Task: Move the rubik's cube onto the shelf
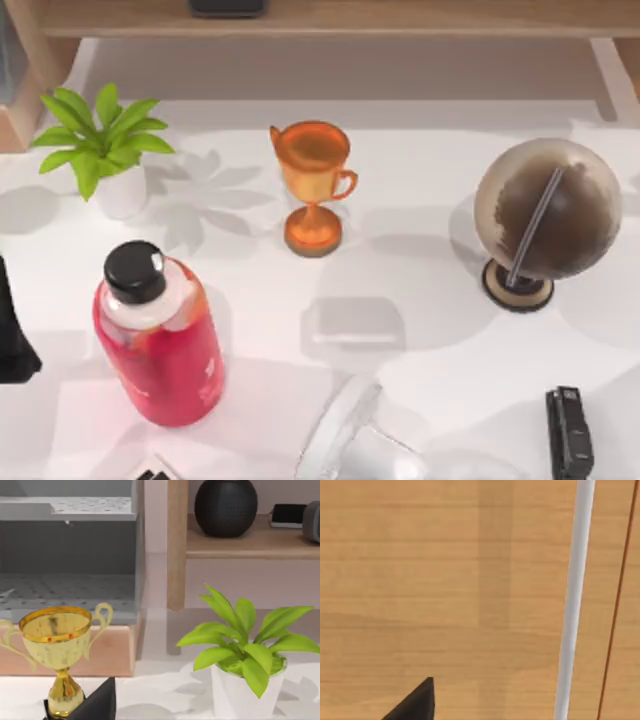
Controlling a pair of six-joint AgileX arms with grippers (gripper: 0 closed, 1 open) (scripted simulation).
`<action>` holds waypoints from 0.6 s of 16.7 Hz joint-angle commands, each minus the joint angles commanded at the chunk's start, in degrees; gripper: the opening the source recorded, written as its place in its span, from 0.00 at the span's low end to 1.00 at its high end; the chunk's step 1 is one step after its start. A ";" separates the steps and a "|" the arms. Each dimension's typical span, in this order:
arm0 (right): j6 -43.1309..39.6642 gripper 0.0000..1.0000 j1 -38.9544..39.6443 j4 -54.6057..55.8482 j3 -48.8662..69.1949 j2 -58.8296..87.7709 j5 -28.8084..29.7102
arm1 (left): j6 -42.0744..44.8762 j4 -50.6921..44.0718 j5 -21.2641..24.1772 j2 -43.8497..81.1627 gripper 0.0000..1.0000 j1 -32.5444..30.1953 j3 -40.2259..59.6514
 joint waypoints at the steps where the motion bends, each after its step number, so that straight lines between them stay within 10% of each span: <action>1: 0.00 1.00 0.18 -0.51 1.02 0.50 0.15 | 0.00 0.00 0.00 0.00 1.00 0.00 0.00; 10: -0.03 0.92 1.02 -3.07 5.82 2.76 1.02 | 0.00 0.00 0.00 0.00 1.00 0.00 0.00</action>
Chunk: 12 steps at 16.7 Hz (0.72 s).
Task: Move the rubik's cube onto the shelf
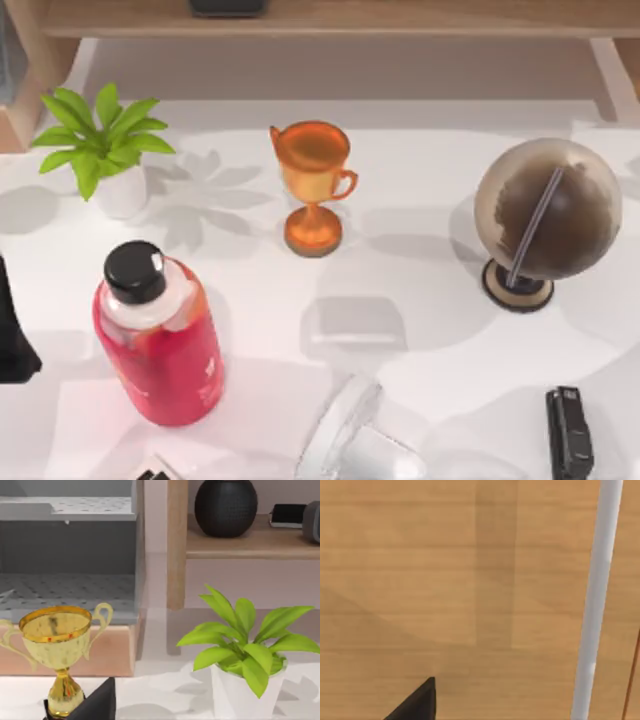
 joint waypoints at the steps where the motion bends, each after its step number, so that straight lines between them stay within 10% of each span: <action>1: 0.00 0.85 0.00 0.00 0.00 0.00 0.00 | 0.00 0.00 0.00 0.00 1.00 0.00 0.00; 12: 0.00 0.02 0.00 0.00 0.00 0.00 0.00 | 0.00 0.00 0.00 0.00 1.00 0.00 0.00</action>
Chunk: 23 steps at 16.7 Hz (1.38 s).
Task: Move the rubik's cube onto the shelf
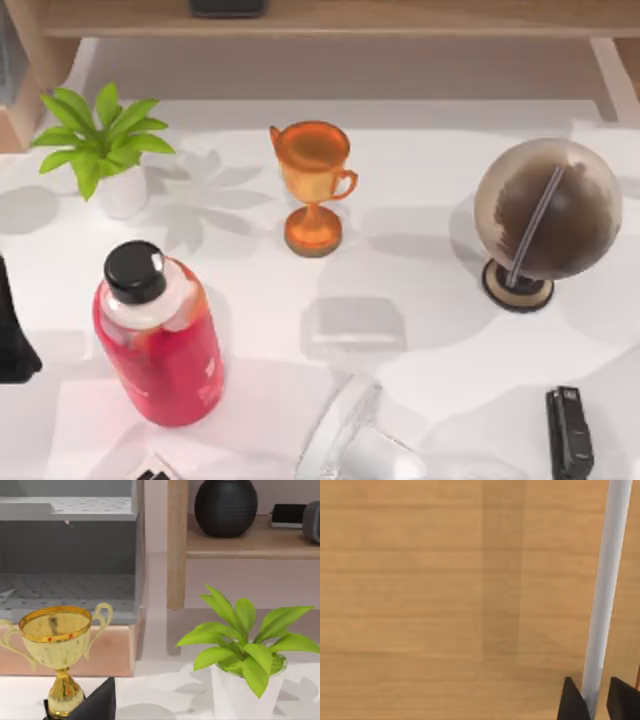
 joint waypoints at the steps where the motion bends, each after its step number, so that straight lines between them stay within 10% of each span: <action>1: 0.00 0.00 0.00 0.00 0.00 0.00 0.00 | 0.00 0.00 0.00 0.00 1.00 0.00 0.00; 23: 0.24 0.00 -3.62 8.65 -15.76 -6.75 -3.72 | 0.00 0.00 0.00 0.00 1.00 0.00 0.00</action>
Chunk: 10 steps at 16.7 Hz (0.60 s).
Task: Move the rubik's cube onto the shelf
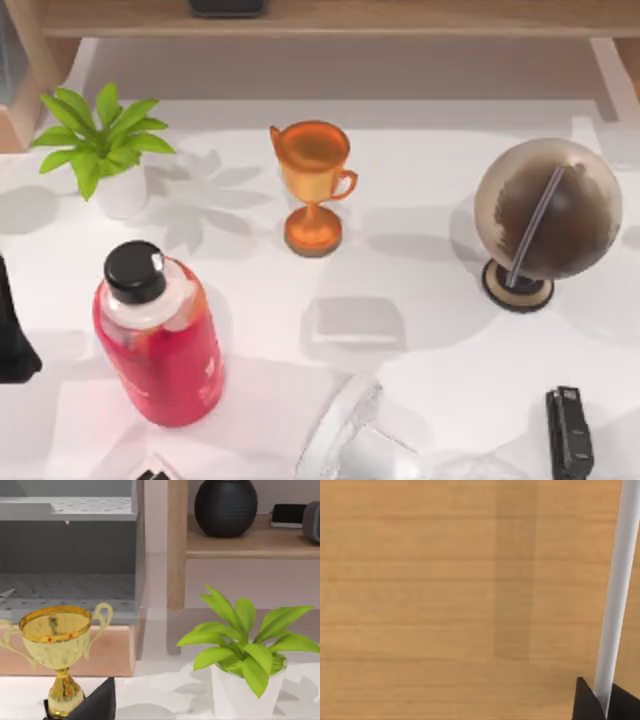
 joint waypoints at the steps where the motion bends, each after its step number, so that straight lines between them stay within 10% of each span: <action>1: 0.01 0.00 -0.09 0.14 -0.18 -0.13 -0.08 | 0.00 0.00 0.00 0.00 1.00 0.00 0.00; 10: 0.06 0.00 -5.07 8.34 -14.06 -5.82 -5.15 | 0.00 0.00 0.00 0.00 1.00 0.00 0.00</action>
